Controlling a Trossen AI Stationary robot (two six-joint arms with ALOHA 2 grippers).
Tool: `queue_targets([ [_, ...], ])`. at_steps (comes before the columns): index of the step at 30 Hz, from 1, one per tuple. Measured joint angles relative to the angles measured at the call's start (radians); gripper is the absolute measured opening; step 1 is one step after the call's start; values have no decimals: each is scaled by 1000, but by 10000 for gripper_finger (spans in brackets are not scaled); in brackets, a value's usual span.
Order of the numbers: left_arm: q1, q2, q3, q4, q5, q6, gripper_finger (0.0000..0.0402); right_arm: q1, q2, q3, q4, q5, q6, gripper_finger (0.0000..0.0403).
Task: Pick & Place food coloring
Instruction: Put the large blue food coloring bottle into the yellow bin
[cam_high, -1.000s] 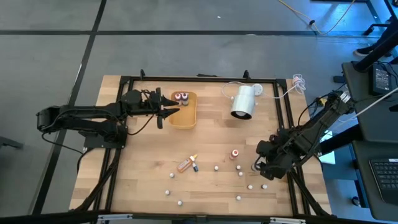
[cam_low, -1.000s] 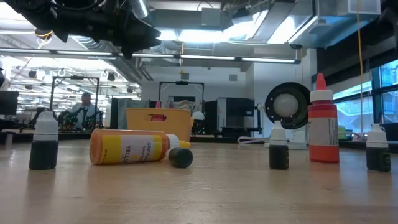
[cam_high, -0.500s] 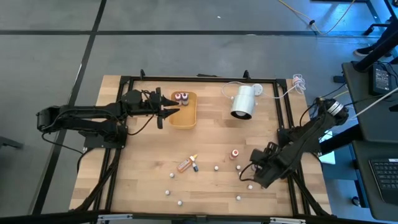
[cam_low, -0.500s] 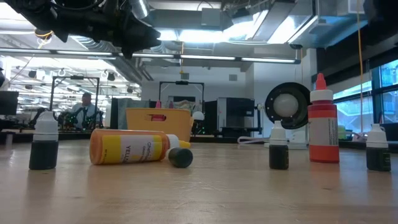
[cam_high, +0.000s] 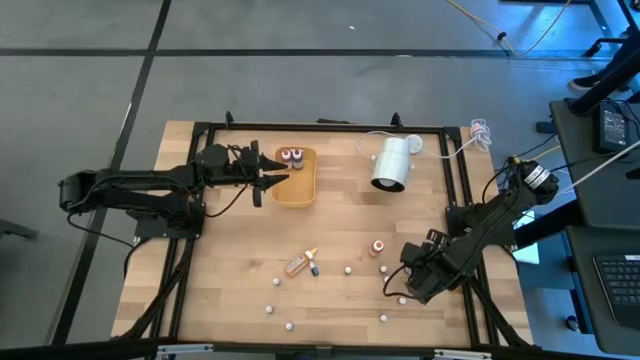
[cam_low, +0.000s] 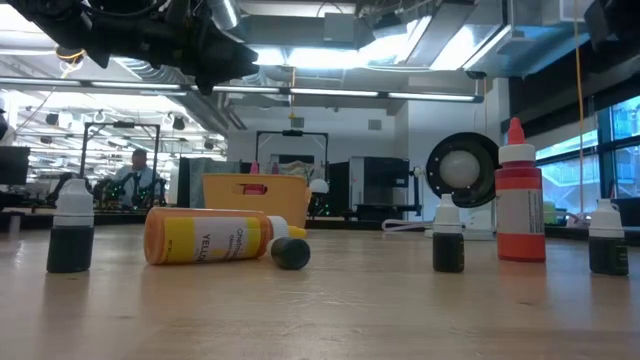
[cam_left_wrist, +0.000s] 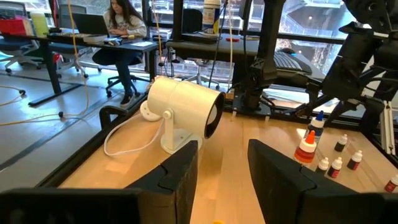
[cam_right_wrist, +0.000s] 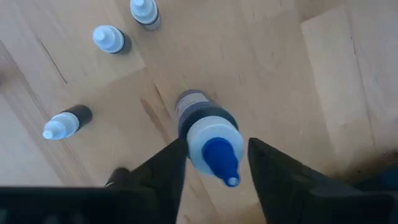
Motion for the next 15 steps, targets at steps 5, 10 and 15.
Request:
queue_targets([
  [5, 0, 0, 0, 0, 0, 0, 137, 0, -1, 0, 3, 0, -16, 124],
  [10, 0, 0, 0, 0, 0, 0, 134, 0, -1, 0, 20, 0, -31, 118],
  [15, 0, 0, 0, 0, 0, 0, 138, 0, -1, 0, 33, 0, -34, 125],
])
